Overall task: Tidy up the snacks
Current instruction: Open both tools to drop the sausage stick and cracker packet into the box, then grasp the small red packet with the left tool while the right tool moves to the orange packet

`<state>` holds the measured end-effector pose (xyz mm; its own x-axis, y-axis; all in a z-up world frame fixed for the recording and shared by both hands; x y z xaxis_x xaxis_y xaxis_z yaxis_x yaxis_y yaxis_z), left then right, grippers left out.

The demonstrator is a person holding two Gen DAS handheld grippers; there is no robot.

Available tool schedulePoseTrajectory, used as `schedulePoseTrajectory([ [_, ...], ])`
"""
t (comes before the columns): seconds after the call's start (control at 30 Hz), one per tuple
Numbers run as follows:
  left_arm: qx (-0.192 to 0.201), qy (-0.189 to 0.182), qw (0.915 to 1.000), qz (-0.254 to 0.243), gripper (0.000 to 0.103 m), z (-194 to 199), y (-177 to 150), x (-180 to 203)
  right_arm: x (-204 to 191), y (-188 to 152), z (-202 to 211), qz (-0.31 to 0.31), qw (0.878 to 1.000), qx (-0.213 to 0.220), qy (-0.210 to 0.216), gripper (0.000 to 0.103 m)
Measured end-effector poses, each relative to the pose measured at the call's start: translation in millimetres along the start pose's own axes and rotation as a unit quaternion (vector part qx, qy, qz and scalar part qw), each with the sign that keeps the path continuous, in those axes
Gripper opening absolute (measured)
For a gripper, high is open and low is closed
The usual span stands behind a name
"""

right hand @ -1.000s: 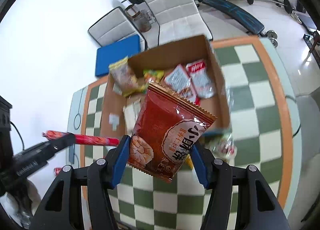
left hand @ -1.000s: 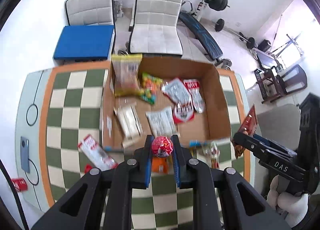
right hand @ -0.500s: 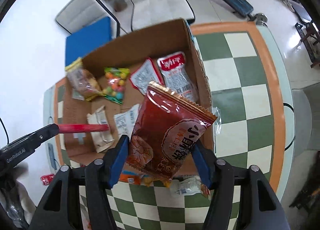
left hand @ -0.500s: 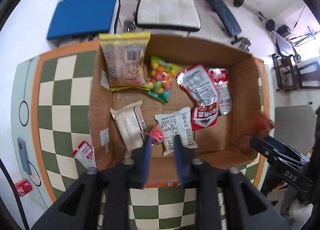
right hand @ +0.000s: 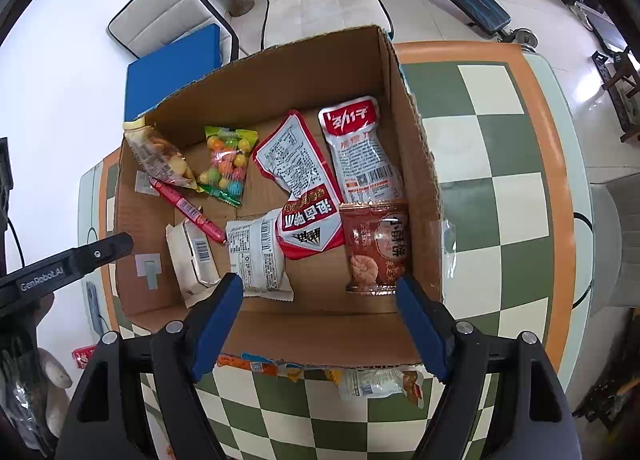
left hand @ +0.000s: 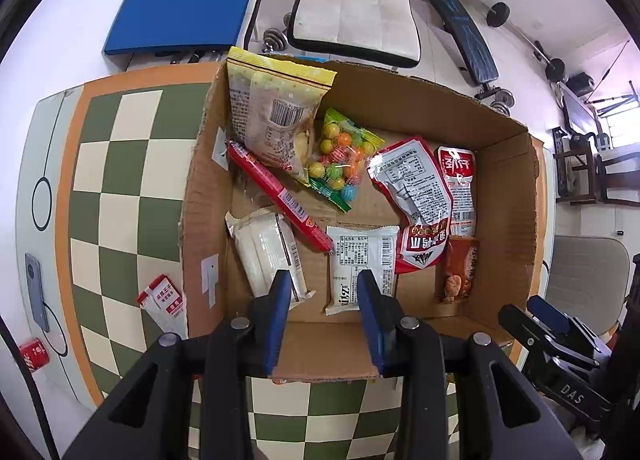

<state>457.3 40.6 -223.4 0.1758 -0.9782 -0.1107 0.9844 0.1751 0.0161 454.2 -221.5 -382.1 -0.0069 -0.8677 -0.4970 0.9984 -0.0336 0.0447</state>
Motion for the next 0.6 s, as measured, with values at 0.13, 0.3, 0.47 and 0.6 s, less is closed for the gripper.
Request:
schedulePoseTrajectory([
  [0.13,0.031,0.001,0.9995,0.011,0.032,17.2,-7.3,-5.3,-2.7,-3.0,2.3,0.003,1.000,0.000,0.003,0.081],
  [0.3,0.117,0.013,0.9913,0.058,0.032,52.1,-21.2,-28.3,-15.4,-8.5,19.3,0.039,0.999,0.032,0.012,0.082],
  [0.47,0.148,0.037,0.9854,0.076,0.032,52.9,-50.5,-53.0,-33.8,-30.1,43.2,0.113,0.988,0.099,-0.017,0.082],
  [0.6,0.121,0.041,0.9881,0.084,0.032,25.4,-84.3,-77.0,-36.7,-65.1,36.4,0.089,0.992,0.086,0.019,0.082],
])
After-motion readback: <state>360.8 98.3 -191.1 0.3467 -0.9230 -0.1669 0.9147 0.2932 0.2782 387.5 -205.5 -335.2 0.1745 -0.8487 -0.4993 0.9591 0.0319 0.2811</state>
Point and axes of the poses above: each gripper's, at about its wrist camera, not at the fingertips, and z roughly against the way its jaws point, x to its right, y to its top, the point moved 7 cm from there along -z, roughly the way its jaws point, and after that the axes turned 15 degrees about y, right-handed, at the moved point
